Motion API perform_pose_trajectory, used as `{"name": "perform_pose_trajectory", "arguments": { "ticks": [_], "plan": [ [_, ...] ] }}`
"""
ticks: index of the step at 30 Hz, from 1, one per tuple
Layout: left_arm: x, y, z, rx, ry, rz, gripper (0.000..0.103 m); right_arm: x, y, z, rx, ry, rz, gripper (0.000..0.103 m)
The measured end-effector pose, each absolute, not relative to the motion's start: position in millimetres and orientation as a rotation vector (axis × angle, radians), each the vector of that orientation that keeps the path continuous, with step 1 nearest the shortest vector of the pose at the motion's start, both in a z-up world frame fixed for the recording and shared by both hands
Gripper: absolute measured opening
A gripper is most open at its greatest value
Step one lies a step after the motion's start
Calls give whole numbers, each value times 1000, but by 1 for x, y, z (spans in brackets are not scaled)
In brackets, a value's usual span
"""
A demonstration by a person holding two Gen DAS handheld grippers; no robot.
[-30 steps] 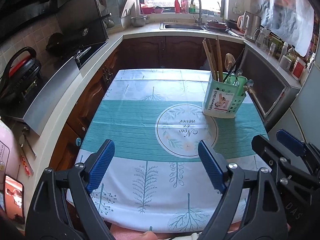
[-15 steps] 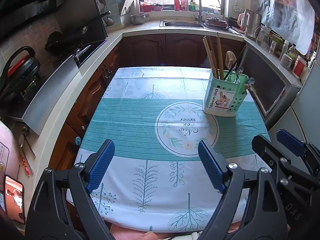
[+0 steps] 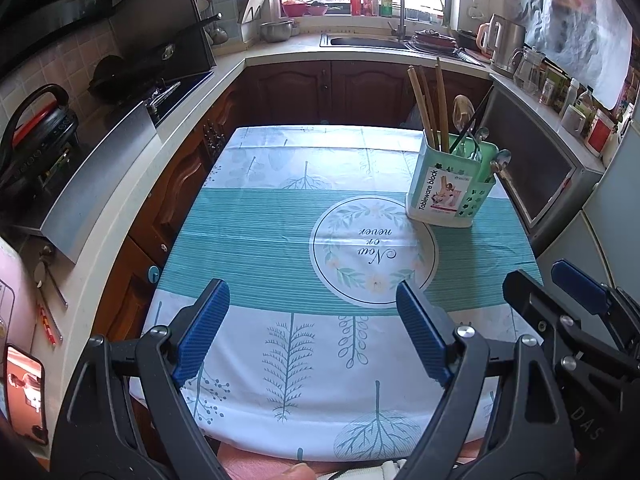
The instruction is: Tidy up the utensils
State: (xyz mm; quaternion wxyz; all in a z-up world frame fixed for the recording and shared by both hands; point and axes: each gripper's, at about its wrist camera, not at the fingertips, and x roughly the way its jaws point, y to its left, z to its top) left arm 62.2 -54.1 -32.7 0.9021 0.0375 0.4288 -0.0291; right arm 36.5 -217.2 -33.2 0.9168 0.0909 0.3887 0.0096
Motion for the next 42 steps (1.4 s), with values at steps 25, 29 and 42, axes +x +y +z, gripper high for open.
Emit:
{"name": "perform_pose_trajectory", "arguments": {
  "ticks": [25, 29, 42],
  "plan": [
    [58, -52, -38, 68, 905, -58, 84, 35, -214, -36, 192, 809, 20, 64],
    [58, -52, -38, 68, 907, -58, 84, 35, -214, -37, 191, 809, 20, 64],
    [58, -52, -39, 68, 907, -57, 84, 34, -214, -37, 193, 809, 21, 64]
  ]
}}
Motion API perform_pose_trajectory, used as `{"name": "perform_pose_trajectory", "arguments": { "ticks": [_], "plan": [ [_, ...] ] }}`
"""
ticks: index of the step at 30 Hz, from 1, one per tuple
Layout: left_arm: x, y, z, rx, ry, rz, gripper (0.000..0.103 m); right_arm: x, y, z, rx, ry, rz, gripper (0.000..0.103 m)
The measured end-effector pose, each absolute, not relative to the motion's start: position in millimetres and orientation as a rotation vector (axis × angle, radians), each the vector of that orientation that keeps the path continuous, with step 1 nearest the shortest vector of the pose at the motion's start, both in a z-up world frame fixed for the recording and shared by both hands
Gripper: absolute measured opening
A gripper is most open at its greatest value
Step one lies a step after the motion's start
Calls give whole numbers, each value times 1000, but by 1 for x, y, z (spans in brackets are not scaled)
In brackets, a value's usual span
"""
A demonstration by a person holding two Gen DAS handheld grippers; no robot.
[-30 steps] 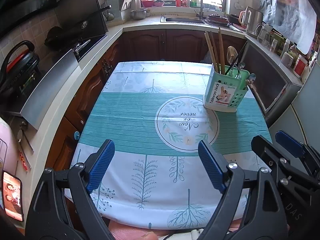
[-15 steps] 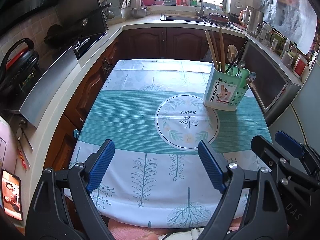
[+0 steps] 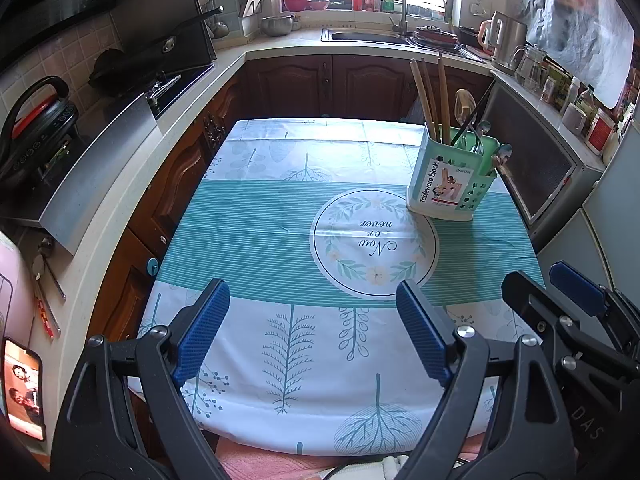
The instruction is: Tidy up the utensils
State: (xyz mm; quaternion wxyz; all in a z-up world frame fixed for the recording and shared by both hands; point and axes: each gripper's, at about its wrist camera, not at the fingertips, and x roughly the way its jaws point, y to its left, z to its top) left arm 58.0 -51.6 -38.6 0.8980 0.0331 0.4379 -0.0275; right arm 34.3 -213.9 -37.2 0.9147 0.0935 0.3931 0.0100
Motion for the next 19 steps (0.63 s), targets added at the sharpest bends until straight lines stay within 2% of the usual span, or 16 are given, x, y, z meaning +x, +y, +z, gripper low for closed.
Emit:
{"name": "perform_pose_trajectory", "arguments": {
  "ticks": [19],
  "plan": [
    [55, -51, -39, 70, 910, -58, 84, 31, -211, -40, 198, 812, 22, 64]
  ]
}}
